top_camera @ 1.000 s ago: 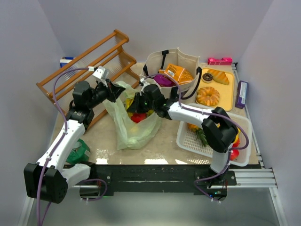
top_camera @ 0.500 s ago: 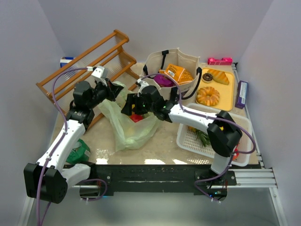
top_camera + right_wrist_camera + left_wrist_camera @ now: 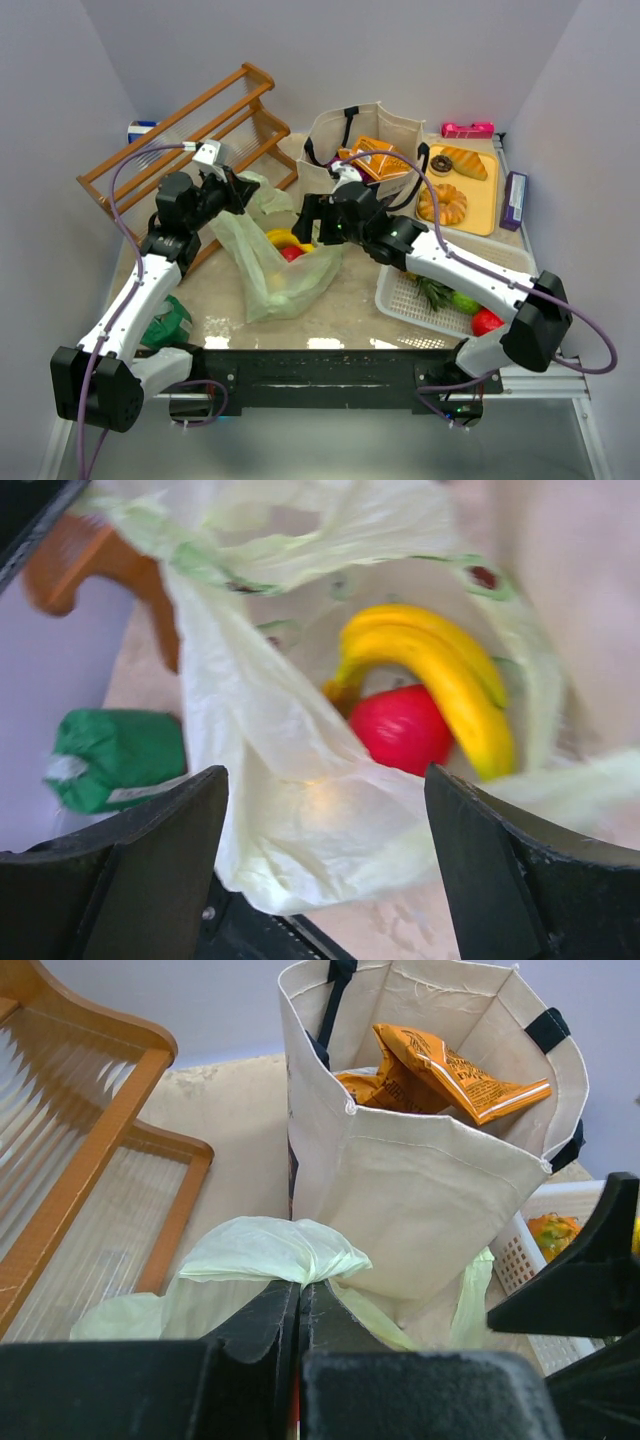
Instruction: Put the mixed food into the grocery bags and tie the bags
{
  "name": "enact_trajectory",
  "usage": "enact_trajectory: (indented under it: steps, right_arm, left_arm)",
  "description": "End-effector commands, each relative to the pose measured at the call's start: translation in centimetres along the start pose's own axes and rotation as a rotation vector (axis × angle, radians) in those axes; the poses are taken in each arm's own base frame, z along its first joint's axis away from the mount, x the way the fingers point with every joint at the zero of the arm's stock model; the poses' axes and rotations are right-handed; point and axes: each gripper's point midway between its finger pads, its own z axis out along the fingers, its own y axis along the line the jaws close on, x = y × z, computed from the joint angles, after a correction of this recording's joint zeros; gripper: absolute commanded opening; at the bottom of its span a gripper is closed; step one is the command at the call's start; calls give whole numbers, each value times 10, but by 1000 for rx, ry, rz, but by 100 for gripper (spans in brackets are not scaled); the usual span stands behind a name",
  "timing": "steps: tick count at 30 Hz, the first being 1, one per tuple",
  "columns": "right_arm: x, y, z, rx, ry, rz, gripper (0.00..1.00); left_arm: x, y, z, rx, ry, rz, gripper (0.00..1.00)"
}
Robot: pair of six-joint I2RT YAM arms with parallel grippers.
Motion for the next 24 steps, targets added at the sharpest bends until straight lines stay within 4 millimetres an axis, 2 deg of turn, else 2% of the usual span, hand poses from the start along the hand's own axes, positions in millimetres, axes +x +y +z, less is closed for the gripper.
enact_trajectory:
  steps: [1, 5, 8, 10, 11, 13, 16, 17, 19, 20, 23, 24]
  right_arm:
    - [-7, -56, -26, 300, -57, 10, 86]
    - [2, -89, -24, 408, -47, 52, 88]
    - [2, -110, -13, 446, -60, 72, 88]
    - [-6, -117, -5, 443, -89, 79, 88]
    - [-1, -120, 4, 445, -66, 74, 87]
    - [-5, -121, 13, 435, -75, 47, 84]
    - [-5, -120, 28, 409, -68, -19, 63]
    - [-9, -117, 29, 398, -74, -25, 45]
    - [-14, -113, 22, 397, -67, -28, 25]
    - [-22, -105, 16, 386, -76, -24, 12]
    - [-27, -88, -14, 365, -43, -5, 6]
    - [-30, -78, -31, 345, -43, -8, 6]
  left_arm:
    - [-15, -4, -2, 3, -44, 9, 0]
    - [-15, -6, -3, 8, -44, 10, 0]
    - [-16, -6, -3, 9, -47, 11, 0]
    - [-15, -6, -3, 10, -43, 8, 0]
    - [-15, -6, -3, 10, -45, 9, 0]
    - [-16, -6, -3, 10, -46, 11, 0]
    - [-18, -7, -4, 10, -51, 11, 0]
    - [-17, -6, -4, 9, -48, 8, 0]
    - [-23, -7, -5, 8, -60, 3, 0]
    - [-26, -6, -5, -9, -68, -4, 0]
    - [-49, -2, -14, -29, -110, -73, 0]
    - [-61, 3, -19, -43, -138, -108, 0]
